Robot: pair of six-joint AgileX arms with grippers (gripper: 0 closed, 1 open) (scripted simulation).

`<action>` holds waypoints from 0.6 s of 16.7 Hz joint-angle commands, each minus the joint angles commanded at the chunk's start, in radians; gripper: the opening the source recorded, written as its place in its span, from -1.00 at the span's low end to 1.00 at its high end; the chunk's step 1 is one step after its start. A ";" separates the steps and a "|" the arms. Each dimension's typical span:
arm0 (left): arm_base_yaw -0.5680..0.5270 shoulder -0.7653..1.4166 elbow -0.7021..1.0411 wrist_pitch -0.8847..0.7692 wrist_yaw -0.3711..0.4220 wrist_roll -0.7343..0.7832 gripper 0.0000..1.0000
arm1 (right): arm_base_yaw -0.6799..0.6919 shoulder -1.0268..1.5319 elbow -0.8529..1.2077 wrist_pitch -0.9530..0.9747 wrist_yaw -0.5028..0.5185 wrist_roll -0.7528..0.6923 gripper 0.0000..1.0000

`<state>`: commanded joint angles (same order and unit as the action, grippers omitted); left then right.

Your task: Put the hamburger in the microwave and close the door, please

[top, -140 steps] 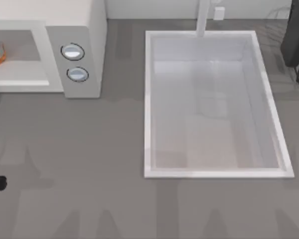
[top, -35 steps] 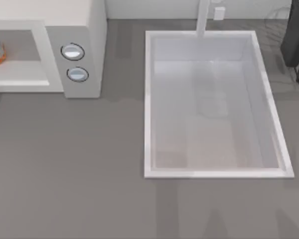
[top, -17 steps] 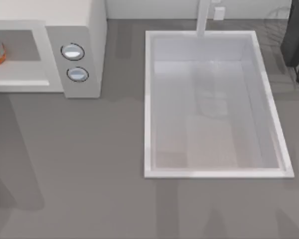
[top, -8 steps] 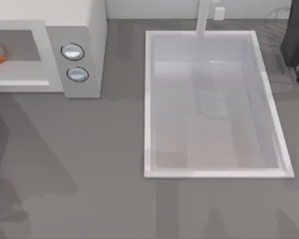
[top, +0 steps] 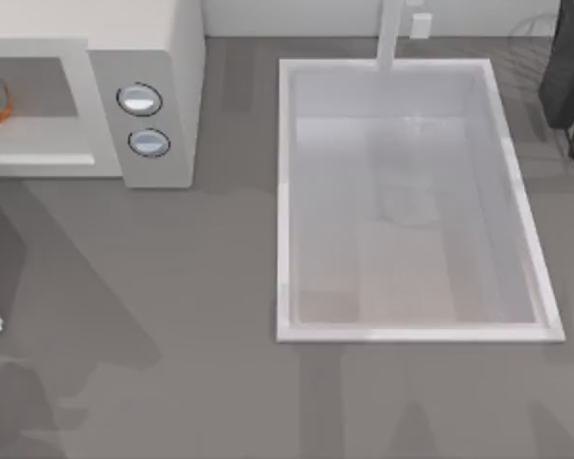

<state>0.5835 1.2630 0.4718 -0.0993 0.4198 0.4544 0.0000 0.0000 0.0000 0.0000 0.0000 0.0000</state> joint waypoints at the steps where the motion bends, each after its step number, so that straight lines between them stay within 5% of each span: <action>1: -0.002 -0.001 -0.001 0.000 -0.001 -0.001 -1.00 | 0.000 0.000 0.000 0.000 0.000 0.000 1.00; 5: -0.115 -0.034 -0.028 0.001 -0.058 -0.058 -1.00 | 0.000 0.000 0.000 0.000 0.000 0.000 1.00; 10: -0.384 -0.125 -0.099 0.003 -0.226 -0.256 -1.00 | 0.000 0.000 0.000 0.000 0.000 0.000 1.00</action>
<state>0.1993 1.1378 0.3726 -0.0965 0.1941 0.1985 0.0000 0.0000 0.0000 0.0000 0.0000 0.0000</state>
